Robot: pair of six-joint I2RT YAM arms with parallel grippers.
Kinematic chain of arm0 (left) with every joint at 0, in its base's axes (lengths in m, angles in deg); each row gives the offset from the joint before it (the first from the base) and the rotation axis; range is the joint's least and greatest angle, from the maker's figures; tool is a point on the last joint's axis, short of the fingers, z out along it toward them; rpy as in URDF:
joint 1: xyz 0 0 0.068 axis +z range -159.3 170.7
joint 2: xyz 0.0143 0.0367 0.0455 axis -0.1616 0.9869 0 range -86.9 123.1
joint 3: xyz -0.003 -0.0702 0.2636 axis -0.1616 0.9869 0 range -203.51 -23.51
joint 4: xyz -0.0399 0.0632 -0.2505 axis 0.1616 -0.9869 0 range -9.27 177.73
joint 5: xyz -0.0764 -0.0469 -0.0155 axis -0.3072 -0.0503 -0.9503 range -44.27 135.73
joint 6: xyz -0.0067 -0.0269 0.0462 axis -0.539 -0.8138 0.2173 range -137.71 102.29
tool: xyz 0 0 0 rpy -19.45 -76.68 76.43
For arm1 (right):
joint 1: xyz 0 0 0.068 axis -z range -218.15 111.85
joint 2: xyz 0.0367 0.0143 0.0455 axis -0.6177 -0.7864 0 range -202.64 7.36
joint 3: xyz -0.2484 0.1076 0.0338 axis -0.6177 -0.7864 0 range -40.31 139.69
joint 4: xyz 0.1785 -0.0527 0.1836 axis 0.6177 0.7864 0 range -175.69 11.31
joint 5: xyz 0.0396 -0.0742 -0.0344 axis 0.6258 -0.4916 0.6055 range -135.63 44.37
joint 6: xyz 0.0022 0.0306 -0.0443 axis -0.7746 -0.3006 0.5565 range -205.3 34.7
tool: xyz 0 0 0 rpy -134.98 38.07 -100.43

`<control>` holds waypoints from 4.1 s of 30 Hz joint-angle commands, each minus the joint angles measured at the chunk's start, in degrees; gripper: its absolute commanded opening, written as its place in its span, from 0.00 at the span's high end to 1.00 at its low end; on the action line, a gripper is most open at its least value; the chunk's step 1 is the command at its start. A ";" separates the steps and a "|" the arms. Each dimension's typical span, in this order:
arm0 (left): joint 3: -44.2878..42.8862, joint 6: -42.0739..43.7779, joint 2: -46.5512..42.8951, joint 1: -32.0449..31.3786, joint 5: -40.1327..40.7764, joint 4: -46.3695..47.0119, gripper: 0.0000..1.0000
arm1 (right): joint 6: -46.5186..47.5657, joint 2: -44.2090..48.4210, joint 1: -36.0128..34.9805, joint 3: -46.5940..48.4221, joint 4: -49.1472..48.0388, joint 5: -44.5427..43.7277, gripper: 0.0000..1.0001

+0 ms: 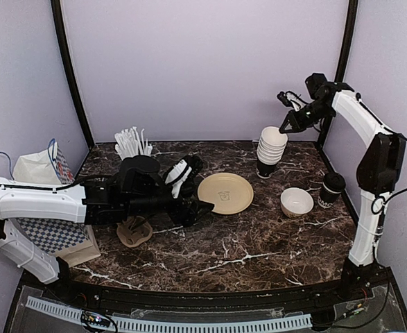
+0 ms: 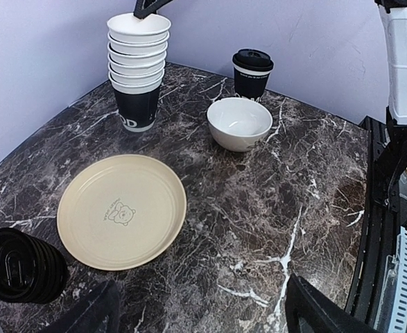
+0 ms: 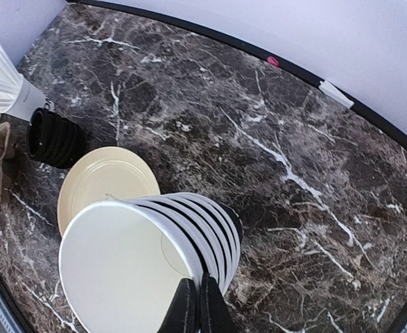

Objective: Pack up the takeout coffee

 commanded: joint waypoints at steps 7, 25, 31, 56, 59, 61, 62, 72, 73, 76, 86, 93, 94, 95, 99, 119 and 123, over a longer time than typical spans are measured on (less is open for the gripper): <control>-2.59 -0.14 1.16 0.11 -1.06 -0.72 0.16 | -0.40 1.76 1.16 2.10 -1.59 -3.69 1.00; -2.21 -0.76 0.96 0.11 -1.29 -0.44 0.16 | -1.20 4.55 1.82 -3.61 -8.41 -0.06 1.00; -1.96 -0.70 1.13 0.11 -1.08 -0.33 0.16 | -0.91 2.05 3.13 1.24 -3.60 5.43 1.00; -13.34 -0.25 -3.60 0.23 14.80 -15.83 0.18 | 7.97 19.67 -4.93 -5.67 2.49 11.76 1.00; -16.80 -0.89 -3.25 0.55 19.98 -19.63 0.18 | 13.80 22.10 -11.81 -13.38 3.37 8.90 1.00; -18.89 -2.85 -2.71 1.23 23.39 -23.08 0.19 | 16.75 23.45 -16.21 -18.35 3.51 6.90 1.00; -19.44 -4.92 -2.55 1.86 24.34 -25.39 0.19 | 18.20 24.02 -18.62 -20.84 3.55 5.13 1.00; -16.94 -10.51 -7.05 5.47 27.05 -24.70 0.20 | 18.63 22.72 -39.02 -33.97 -3.25 -2.89 1.00; -16.62 -10.37 -7.30 5.51 27.25 -24.43 0.20 | 18.47 21.83 -40.15 -34.41 -3.78 -2.60 1.00; -16.02 -10.38 -7.63 5.64 27.35 -24.15 0.20 | 17.35 20.02 -43.06 -35.80 -6.14 -0.99 1.00; -13.44 -10.05 -8.66 5.64 26.55 -22.32 0.20 | 13.99 15.08 -45.25 -38.68 -13.12 -3.26 1.00; -12.76 -9.83 -7.92 5.73 25.98 -21.54 0.20 | 13.60 13.06 -45.25 -39.53 -15.55 -3.87 1.00; -12.67 -9.83 -7.83 5.77 25.94 -21.47 0.20 | 13.45 12.83 -45.25 -39.49 -15.80 -3.91 1.00; -12.59 -9.78 -7.80 5.81 25.81 -21.39 0.20 | 13.35 12.60 -45.25 -39.40 -15.98 -4.02 1.00; -12.49 -9.51 -7.41 5.98 25.12 -21.20 0.20 | 13.04 11.85 -45.17 -38.82 -16.11 -4.30 0.86; -31.62 -13.10 12.24 10.21 12.55 -41.64 0.35 | 7.55 31.75 -22.76 -52.78 -23.38 7.31 0.50; -38.09 -15.78 19.25 12.17 9.22 -46.99 0.40 | 4.98 35.10 -17.43 -60.28 -31.78 10.61 0.50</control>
